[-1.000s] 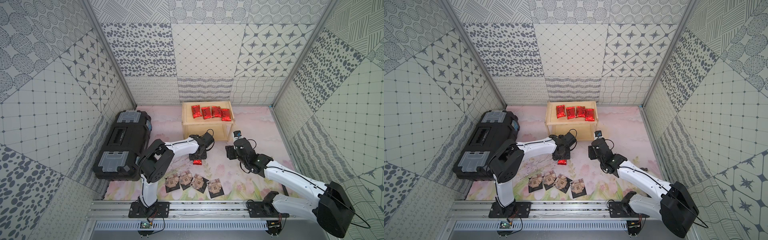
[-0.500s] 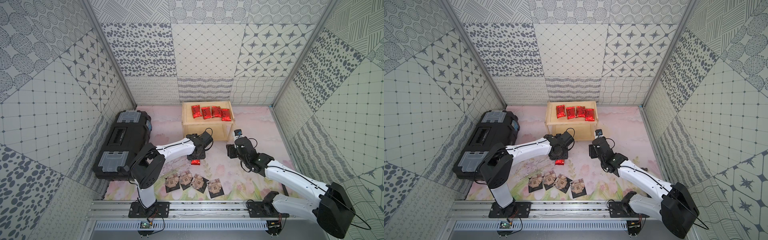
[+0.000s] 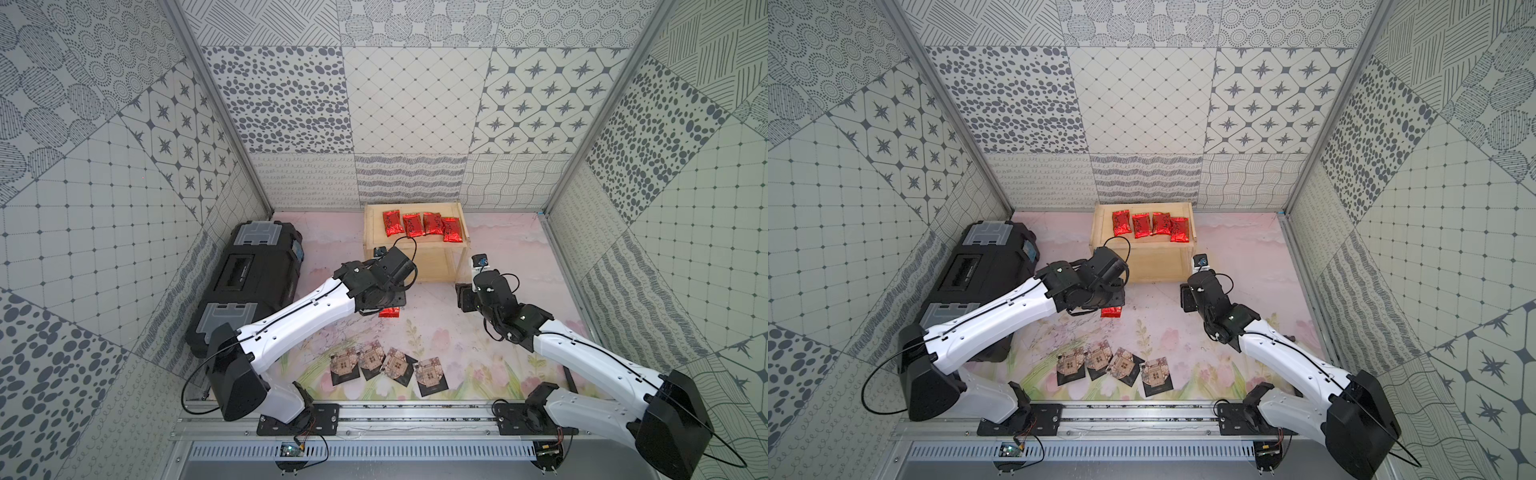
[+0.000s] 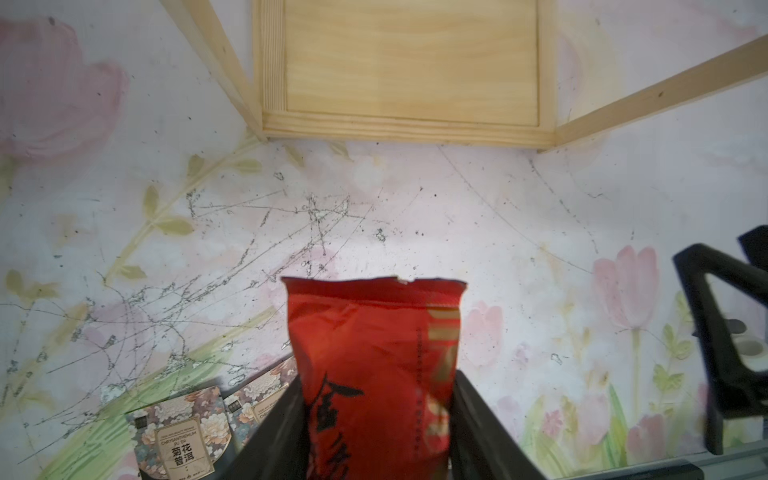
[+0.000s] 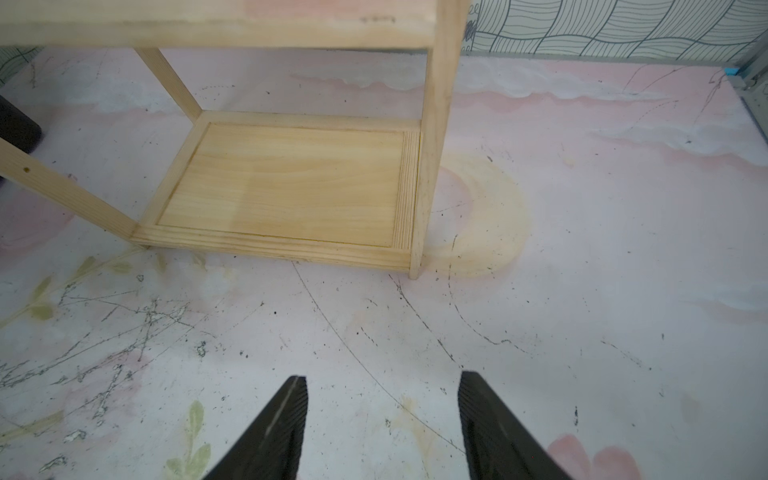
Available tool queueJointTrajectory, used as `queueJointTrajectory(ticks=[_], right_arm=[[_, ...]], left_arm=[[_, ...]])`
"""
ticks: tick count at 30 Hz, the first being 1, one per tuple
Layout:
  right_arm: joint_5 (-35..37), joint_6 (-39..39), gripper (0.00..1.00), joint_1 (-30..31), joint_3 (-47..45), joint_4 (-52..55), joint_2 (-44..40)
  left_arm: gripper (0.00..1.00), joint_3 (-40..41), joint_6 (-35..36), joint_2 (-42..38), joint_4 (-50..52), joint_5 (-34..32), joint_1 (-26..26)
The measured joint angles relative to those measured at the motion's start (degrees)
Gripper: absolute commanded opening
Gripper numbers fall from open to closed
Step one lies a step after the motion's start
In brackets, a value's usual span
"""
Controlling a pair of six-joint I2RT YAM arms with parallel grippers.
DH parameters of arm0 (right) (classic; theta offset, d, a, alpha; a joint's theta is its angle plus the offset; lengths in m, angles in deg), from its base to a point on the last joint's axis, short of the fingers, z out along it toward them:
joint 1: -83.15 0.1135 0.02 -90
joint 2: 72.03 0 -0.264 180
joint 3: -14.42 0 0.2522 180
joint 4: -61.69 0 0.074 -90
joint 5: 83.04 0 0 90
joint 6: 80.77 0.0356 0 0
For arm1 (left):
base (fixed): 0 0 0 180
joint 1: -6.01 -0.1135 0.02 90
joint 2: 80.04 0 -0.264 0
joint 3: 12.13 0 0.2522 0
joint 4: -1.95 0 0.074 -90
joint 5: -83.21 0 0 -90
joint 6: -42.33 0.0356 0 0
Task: Place the tea bags on the shelf by color
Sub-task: Pick up the tea bag from the center of the board, then place the tea bag on the shelf.
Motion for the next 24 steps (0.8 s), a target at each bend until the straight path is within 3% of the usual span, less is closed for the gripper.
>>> queueJointTrajectory(ticks=[7,15,24], right_arm=[[-0.07,0.04,0.62,0.0,0.31,-0.2,0.0],[-1.14,0.33,0.62,-0.02,0.31,-0.28,-0.04],[-3.06,1.22,0.62,-0.07,0.31,-1.84,0.11]], left_arm=[[0.52,-15.61,5.44,2.91,4.7,-2.23,-5.22],[0.52,-32.33,13.09,13.46,5.95,-2.49,-12.83],[0.52,-42.73,18.38,24.15,5.88,-2.23,-17.53]])
